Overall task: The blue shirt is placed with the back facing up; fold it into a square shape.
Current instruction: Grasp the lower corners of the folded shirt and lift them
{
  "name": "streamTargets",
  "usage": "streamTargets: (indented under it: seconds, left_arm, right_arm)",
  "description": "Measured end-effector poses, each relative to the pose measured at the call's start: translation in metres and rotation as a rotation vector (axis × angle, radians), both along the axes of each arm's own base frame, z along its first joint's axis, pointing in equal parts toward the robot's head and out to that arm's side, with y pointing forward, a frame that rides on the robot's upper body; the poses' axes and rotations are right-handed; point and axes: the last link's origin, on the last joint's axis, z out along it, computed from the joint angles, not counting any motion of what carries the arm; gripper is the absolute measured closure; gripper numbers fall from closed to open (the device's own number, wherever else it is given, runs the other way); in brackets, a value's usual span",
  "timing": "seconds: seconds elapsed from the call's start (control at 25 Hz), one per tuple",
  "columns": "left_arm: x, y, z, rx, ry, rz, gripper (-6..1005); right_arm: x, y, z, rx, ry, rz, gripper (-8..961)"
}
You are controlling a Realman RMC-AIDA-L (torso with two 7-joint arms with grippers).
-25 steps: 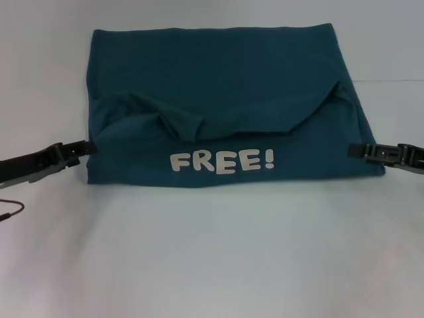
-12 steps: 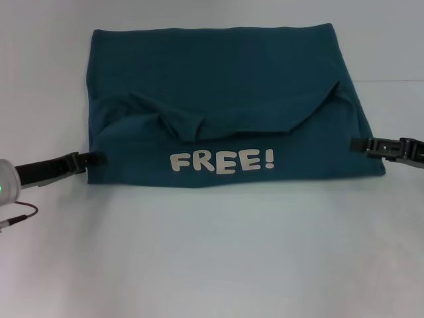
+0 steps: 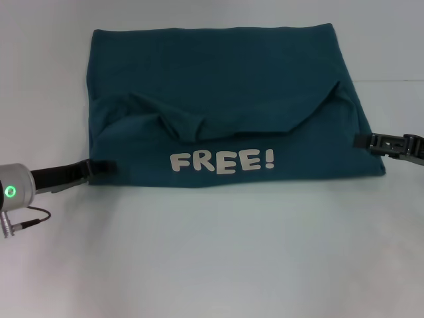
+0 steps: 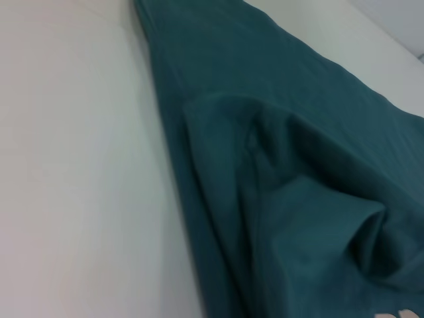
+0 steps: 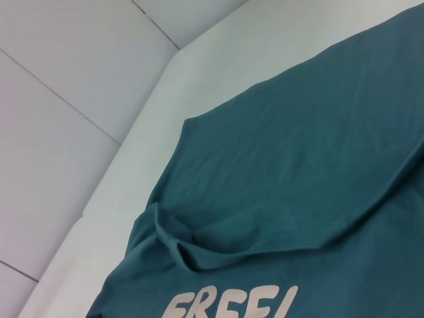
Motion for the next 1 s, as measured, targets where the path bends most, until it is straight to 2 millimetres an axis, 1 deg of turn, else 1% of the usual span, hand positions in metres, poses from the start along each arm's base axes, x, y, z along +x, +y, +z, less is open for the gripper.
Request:
streamTargets:
  seconds: [0.2,0.28,0.4,0.52,0.76,1.0]
  left_arm:
    - [-0.002,-0.001,0.003,0.01,0.002,0.011,416]
    - [-0.002,-0.002,0.002,0.007,0.001,0.008,623]
    - [0.0,-0.004,0.002,-0.005,-0.007,-0.006,738]
    - [0.004,-0.004,0.006,-0.017,-0.028,-0.034,853]
    - [0.011,-0.002,0.019,-0.034,-0.062,-0.057,905]
    - [0.017,0.004,0.024,-0.031,-0.088,-0.041,949]
  right_arm:
    - [0.001,0.0,0.001,-0.003,-0.001,-0.009,150]
    - [0.002,0.0,0.002,-0.006,-0.003,-0.014,151]
    - [0.004,0.0,0.005,-0.021,-0.014,-0.036,153]
    - [0.006,0.002,0.007,-0.046,-0.036,-0.063,155]
    - [0.008,0.01,0.018,-0.094,-0.087,-0.139,158]
    - [0.005,0.026,0.03,-0.126,-0.167,-0.234,162]
